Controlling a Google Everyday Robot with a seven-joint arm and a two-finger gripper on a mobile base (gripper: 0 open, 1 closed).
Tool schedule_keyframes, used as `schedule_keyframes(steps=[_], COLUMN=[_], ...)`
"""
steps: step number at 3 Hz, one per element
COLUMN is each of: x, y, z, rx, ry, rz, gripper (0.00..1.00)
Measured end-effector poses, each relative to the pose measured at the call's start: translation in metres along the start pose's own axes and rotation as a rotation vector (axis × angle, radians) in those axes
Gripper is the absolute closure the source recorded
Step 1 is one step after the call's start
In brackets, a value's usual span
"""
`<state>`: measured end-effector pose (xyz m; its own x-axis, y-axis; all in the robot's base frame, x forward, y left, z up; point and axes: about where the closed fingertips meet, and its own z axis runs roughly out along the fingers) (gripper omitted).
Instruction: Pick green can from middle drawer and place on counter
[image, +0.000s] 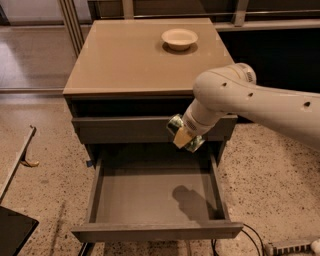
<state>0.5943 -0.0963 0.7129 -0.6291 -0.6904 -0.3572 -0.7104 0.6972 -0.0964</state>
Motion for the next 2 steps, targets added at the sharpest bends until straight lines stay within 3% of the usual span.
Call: schedule_keyframes(steps=[2], x=[-0.054], y=[-0.03], z=[-0.072], rx=[0.176], ry=[-0.107], rz=[-0.111], gripper=[1.0])
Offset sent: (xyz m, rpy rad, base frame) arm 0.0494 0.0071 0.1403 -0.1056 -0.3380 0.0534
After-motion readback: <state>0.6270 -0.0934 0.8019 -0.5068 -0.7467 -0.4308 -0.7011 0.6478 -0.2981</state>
